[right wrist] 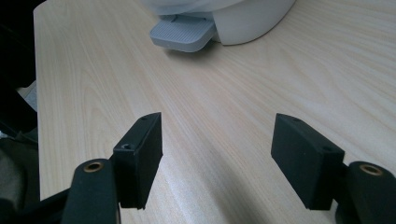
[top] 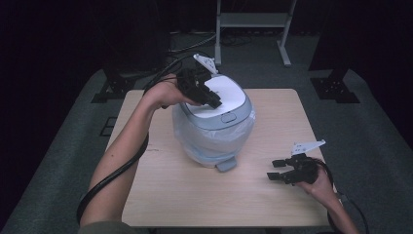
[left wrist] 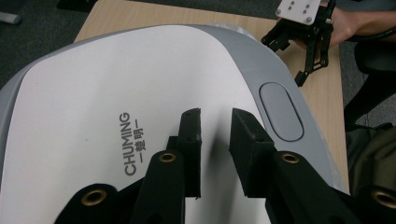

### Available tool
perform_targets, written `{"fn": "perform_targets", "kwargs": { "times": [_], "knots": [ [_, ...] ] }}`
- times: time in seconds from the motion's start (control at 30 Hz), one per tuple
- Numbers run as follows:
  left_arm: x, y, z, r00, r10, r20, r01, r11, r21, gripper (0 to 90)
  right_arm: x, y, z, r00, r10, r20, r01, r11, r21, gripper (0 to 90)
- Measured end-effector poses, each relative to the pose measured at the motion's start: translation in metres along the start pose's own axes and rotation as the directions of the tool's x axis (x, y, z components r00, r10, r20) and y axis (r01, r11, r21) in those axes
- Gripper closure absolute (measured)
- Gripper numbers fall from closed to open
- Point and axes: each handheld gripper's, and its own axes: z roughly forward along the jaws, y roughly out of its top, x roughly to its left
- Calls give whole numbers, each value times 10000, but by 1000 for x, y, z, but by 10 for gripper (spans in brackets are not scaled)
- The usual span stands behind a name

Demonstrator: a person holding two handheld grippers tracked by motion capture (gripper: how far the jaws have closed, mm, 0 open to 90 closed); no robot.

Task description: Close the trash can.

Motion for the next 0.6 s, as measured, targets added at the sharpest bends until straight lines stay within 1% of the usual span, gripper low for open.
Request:
{"fn": "perform_targets", "kwargs": {
  "times": [0.07,0.13,0.2,0.23,0.37,0.47,0.6],
  "knots": [
    [0,1,1,10000,-84,-35,83,10000,-46,700,0,0,0,10000,4,10,-4,10000,26,326],
    [0,1,2,9999,-81,-107,81,10000,-55,680,0,-1,1,10000,-15,11,15,10000,49,326],
    [0,1,2,9993,-252,-259,250,9997,-50,643,1,-1,1,10000,-12,9,11,10000,51,326],
    [0,1,2,9993,-262,-274,260,9996,-75,627,0,-1,1,10000,-6,13,6,10000,40,326],
    [-2,0,5,9993,-254,-290,243,9990,-364,630,0,-1,1,10000,10,20,-10,10000,52,326],
    [-2,-1,6,9992,-246,-322,231,9987,-460,639,0,-1,1,10000,-2,25,2,10000,54,326],
    [-3,-5,6,9989,-282,-370,254,9970,-737,640,0,-1,1,10000,14,25,-14,10000,24,326]
  ]
}}
